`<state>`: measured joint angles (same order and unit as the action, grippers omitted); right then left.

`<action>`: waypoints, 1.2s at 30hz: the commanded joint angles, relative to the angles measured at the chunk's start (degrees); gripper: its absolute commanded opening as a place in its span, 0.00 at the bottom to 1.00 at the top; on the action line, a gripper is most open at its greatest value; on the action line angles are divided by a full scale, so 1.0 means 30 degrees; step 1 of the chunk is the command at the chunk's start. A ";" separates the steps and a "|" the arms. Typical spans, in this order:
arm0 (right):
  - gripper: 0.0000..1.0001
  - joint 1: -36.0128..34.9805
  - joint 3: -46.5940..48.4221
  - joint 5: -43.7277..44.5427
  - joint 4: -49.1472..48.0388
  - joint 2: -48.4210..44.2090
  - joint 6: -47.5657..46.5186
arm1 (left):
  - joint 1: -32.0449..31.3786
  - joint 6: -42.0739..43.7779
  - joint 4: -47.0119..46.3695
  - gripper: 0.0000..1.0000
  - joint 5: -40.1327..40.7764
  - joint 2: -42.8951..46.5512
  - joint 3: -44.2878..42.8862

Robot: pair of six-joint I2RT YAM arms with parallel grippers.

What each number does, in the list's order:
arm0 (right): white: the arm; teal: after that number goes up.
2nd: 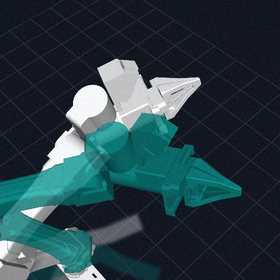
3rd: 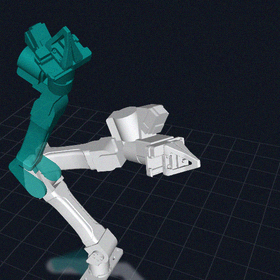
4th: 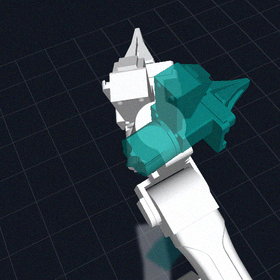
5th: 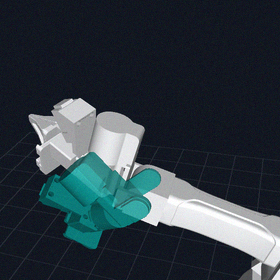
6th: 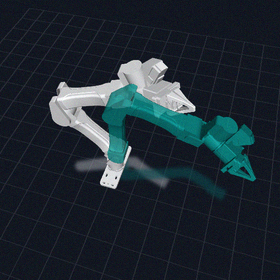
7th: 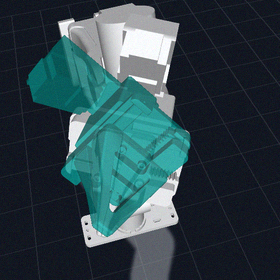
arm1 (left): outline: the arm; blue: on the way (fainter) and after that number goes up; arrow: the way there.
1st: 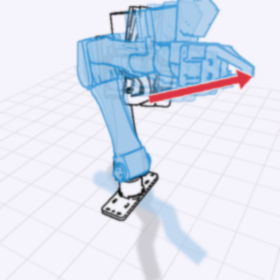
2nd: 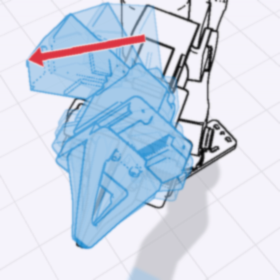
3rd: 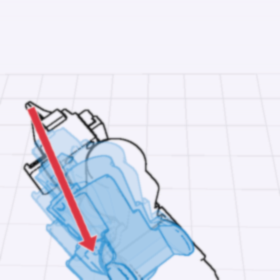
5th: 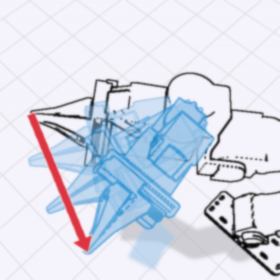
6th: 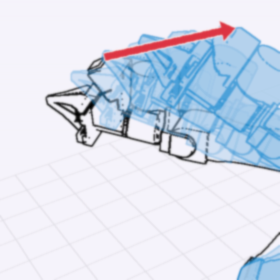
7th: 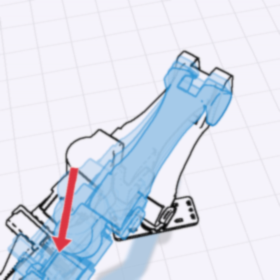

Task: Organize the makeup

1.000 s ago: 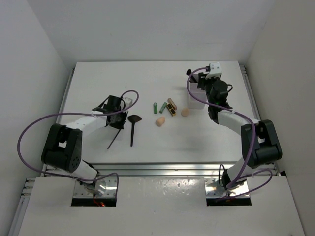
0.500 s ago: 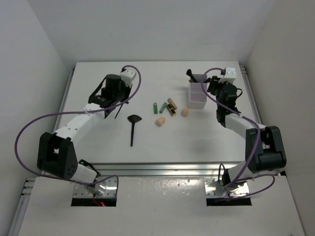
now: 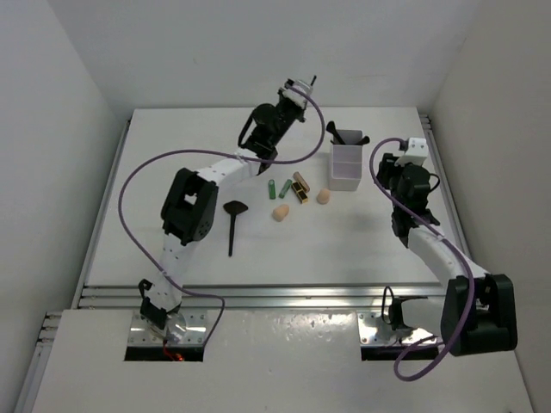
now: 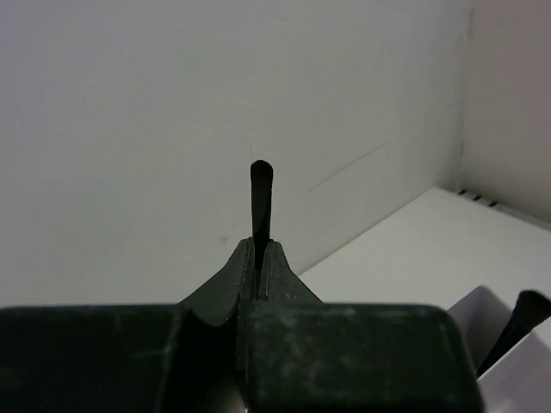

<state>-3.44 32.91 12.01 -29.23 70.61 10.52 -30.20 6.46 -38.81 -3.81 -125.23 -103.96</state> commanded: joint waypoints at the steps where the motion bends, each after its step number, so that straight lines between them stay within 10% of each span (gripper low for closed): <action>1: 0.53 0.0151 -0.0333 0.0128 0.1801 -0.1474 0.0301 | -0.1183 0.0453 -0.8112 0.00 -0.1041 -0.2016 -0.1846; 36: 0.53 0.2728 -0.0510 -0.2861 0.8192 -0.3790 -0.0256 | -0.4232 -0.2856 -0.6461 0.00 0.3706 -0.9673 -0.8002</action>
<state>4.08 31.44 4.25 -4.56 60.05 10.02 -43.40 -0.75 -57.06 7.81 -154.36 -124.95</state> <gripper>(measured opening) 0.526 0.027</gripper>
